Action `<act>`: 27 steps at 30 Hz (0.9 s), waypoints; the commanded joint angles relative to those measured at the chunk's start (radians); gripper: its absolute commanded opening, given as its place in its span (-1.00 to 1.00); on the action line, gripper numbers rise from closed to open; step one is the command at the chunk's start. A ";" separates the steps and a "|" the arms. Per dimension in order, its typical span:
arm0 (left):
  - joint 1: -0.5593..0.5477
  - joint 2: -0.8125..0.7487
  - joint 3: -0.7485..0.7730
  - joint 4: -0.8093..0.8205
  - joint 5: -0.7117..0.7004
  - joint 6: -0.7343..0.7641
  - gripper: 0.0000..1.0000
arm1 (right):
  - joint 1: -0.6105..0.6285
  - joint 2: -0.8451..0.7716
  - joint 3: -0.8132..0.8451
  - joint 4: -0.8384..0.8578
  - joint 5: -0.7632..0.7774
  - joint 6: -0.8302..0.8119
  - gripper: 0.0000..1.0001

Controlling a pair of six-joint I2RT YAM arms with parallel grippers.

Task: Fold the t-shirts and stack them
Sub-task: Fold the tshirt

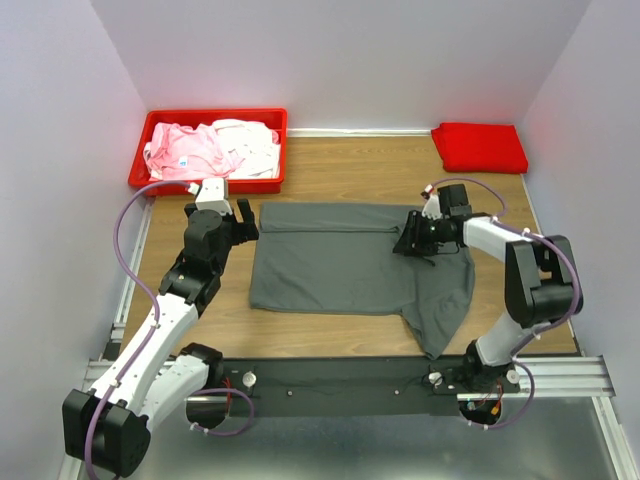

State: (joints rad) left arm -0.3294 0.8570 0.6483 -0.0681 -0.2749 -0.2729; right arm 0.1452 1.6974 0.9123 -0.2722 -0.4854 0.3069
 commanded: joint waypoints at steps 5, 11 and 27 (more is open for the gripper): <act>0.001 0.010 0.004 0.025 0.017 0.009 0.78 | 0.004 -0.243 -0.012 0.001 0.218 0.070 0.01; 0.001 0.002 0.001 0.021 0.011 0.011 0.79 | -0.110 -0.266 -0.072 0.001 0.301 0.127 -0.09; 0.001 0.011 0.002 0.021 0.019 0.011 0.78 | -0.165 -0.383 -0.230 -0.021 0.404 0.208 -0.18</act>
State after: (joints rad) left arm -0.3294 0.8665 0.6483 -0.0681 -0.2729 -0.2726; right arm -0.0147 1.3613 0.6880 -0.2523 -0.1902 0.4789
